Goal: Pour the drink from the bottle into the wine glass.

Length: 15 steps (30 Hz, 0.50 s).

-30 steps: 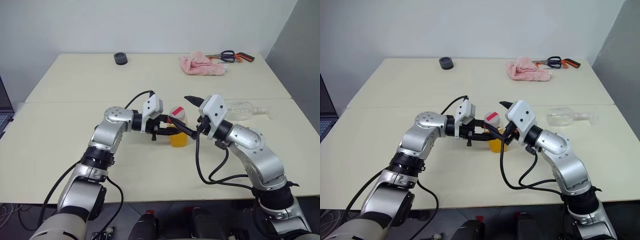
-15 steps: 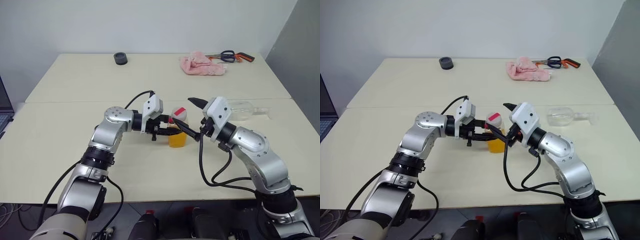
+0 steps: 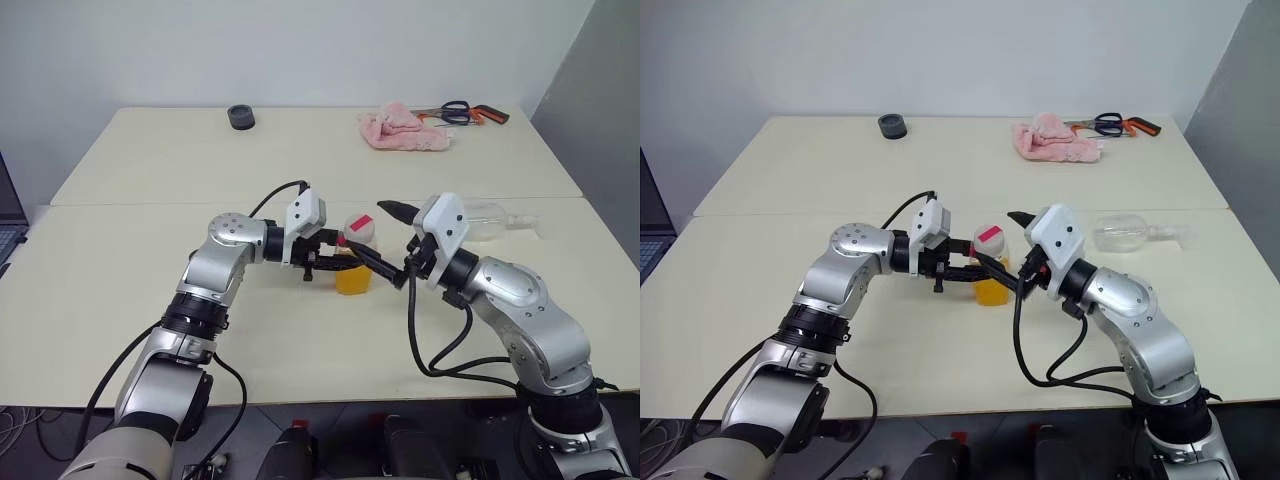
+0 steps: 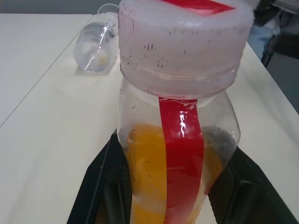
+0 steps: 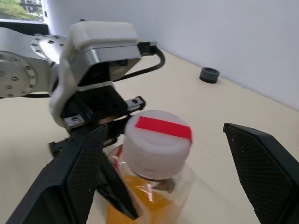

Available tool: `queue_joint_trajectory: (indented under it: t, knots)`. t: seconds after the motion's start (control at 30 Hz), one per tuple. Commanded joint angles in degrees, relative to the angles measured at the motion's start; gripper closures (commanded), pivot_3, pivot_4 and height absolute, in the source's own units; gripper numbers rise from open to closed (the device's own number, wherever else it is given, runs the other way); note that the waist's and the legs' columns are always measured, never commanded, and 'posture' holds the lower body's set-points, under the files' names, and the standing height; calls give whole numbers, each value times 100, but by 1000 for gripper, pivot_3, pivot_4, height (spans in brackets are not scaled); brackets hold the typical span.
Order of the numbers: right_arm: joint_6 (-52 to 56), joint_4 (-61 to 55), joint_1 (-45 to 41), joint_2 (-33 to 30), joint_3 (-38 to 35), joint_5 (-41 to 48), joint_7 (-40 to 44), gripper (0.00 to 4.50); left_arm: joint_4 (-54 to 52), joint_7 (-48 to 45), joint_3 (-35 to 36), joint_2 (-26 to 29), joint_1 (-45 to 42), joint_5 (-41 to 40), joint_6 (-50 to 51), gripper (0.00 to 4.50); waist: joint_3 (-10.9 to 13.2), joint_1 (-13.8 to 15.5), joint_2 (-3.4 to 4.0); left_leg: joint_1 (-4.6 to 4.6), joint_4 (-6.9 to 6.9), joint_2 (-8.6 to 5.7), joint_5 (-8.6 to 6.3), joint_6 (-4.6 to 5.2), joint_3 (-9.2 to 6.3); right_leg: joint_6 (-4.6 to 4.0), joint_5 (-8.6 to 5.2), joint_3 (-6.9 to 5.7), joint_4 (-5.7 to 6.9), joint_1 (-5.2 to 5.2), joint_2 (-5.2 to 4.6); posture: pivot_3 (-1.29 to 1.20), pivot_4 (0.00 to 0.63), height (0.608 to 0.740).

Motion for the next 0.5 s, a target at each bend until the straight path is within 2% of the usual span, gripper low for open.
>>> queue_joint_trajectory:
  t: [0.03,0.2,0.5]
  knots:
    - [107,-293,8,-11,-58,199,20,261,10,319,350,-187,-46,-207,-174,2811,0,7,0,0,0,0,0,0,-1,0,0,0,0,1,0,0,150,740]
    - [-10,-249,-56,-49,42,11,-59,261,-38,455,490,-344,249,-380,-75,2822,0,-1,0,1,1,1,-1,1,1,1,0,-1,-1,2,0,0,150,740]
    - [-375,229,-411,183,463,-595,-272,261,-129,275,336,-199,444,-299,-121,2830,-1,-1,0,3,2,1,-1,1,2,4,2,-1,0,3,1,0,150,740]
